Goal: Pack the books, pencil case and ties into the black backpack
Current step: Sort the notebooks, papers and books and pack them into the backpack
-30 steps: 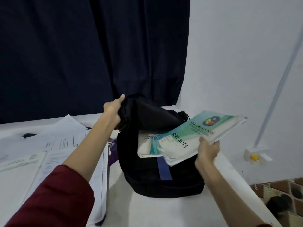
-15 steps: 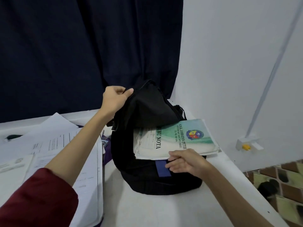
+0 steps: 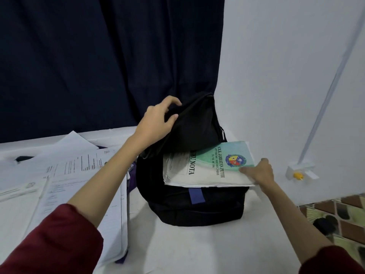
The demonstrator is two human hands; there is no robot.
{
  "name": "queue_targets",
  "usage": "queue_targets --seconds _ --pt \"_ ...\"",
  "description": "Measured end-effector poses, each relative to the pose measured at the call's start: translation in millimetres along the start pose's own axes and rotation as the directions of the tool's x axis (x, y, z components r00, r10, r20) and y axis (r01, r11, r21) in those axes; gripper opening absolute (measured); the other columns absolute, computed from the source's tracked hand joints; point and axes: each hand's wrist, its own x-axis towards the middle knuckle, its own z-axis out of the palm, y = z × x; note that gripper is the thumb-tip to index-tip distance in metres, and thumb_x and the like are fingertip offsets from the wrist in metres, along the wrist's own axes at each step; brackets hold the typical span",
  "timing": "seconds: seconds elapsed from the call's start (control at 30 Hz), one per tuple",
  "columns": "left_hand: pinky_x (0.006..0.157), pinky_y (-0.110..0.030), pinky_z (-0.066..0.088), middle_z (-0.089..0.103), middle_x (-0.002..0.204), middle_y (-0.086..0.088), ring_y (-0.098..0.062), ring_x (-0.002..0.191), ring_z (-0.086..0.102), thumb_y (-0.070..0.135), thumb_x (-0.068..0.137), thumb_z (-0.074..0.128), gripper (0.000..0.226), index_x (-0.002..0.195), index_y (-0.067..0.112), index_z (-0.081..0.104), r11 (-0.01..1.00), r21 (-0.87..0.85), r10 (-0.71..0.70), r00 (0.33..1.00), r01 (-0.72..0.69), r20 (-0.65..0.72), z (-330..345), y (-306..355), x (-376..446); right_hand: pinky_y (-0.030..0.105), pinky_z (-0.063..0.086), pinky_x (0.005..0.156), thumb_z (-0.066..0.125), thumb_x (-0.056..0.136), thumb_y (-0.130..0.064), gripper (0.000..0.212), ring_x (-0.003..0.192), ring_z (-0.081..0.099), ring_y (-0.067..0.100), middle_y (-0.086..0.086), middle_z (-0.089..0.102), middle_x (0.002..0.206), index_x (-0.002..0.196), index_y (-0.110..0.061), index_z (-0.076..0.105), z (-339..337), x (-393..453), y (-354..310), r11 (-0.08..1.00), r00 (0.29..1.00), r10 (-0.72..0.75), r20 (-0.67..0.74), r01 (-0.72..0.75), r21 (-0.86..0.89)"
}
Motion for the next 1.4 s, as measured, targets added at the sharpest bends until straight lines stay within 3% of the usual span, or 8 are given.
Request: queue_targets --seconds 0.1,0.27,0.47,0.63,0.77,0.97,1.13,1.4 --pt "0.078 -0.037 0.049 0.064 0.092 0.006 -0.012 0.073 0.055 0.011 0.092 0.053 0.023 0.104 0.026 0.066 0.996 0.04 0.079 0.996 -0.08 0.03 3 0 -4 0.03 0.04 0.055 0.079 0.073 -0.018 0.05 0.077 0.054 0.027 0.019 0.056 0.1 0.107 0.006 0.051 -12 8 -2 0.956 0.985 0.139 0.1 -0.16 0.245" --pt "0.071 -0.028 0.037 0.06 0.101 0.0 -0.002 0.058 0.042 0.009 0.095 0.048 0.028 0.106 0.02 0.071 0.996 0.085 0.029 0.995 -0.037 0.091 3 3 -4 0.031 0.041 0.058 0.073 0.076 -0.003 0.021 0.069 0.051 0.024 0.014 0.056 0.085 0.084 0.003 0.054 -22 6 -3 0.949 0.984 0.103 0.145 -0.141 0.283" --pt "0.07 -0.023 0.035 0.061 0.102 0.002 -0.001 0.058 0.042 0.007 0.095 0.048 0.028 0.108 0.016 0.071 0.995 0.099 0.026 0.996 -0.034 0.082 1 9 -4 0.035 0.057 0.052 0.057 0.084 0.007 0.028 0.076 0.067 0.026 0.02 0.065 0.098 0.11 0.001 0.049 -19 -26 -17 0.757 0.858 -0.039 0.512 -0.309 0.575" --pt "0.078 -0.026 0.039 0.059 0.095 0.005 -0.011 0.076 0.049 0.005 0.092 0.05 0.028 0.108 0.014 0.071 0.995 0.097 0.026 1.0 -0.024 -0.017 -4 12 8 0.03 0.055 0.044 0.051 0.084 0.015 0.03 0.076 0.063 0.026 0.012 0.059 0.093 0.089 -0.011 0.037 6 -60 -24 0.637 0.942 -0.109 0.316 -0.178 0.75" --pt "0.071 -0.019 0.035 0.061 0.097 0.003 -0.003 0.058 0.043 0.005 0.093 0.05 0.029 0.112 0.013 0.07 0.997 0.079 0.025 0.996 -0.018 -0.09 -17 18 22 0.032 0.055 0.054 0.054 0.084 0.014 0.033 0.083 0.066 0.025 0.008 0.063 0.094 0.092 -0.016 0.041 31 -78 -26 0.545 0.979 -0.131 0.153 -0.058 0.837" --pt "0.076 -0.018 0.036 0.06 0.099 0.004 -0.003 0.07 0.048 0.005 0.093 0.05 0.029 0.112 0.014 0.069 0.994 0.105 0.04 0.999 -0.038 -0.023 -11 18 23 0.034 0.053 0.053 0.06 0.087 0.001 0.041 0.091 0.064 0.028 0.015 0.062 0.112 0.123 -0.006 0.042 74 -80 -21 0.524 0.951 0.07 0.301 -0.292 0.8" --pt "0.08 -0.022 0.038 0.063 0.105 0.002 -0.009 0.084 0.051 0.005 0.093 0.05 0.029 0.111 0.014 0.07 0.996 0.086 0.033 0.999 -0.034 0.016 -6 14 26 0.037 0.056 0.049 0.054 0.09 0.004 0.032 0.074 0.063 0.03 0.02 0.064 0.096 0.121 0.005 0.052 81 -74 -22 0.428 0.884 0.135 0.447 -0.459 0.779" --pt "0.06 -0.005 0.035 0.059 0.096 0.01 0.005 0.058 0.045 0.005 0.093 0.05 0.029 0.112 0.015 0.07 0.996 0.083 0.053 0.995 -0.046 -0.081 -24 17 38 0.037 0.051 0.057 0.047 0.087 0.016 0.029 0.082 0.062 0.03 0.015 0.06 0.095 0.106 -0.005 0.054 118 -101 -53 0.172 0.926 0.207 0.315 -0.351 0.921"
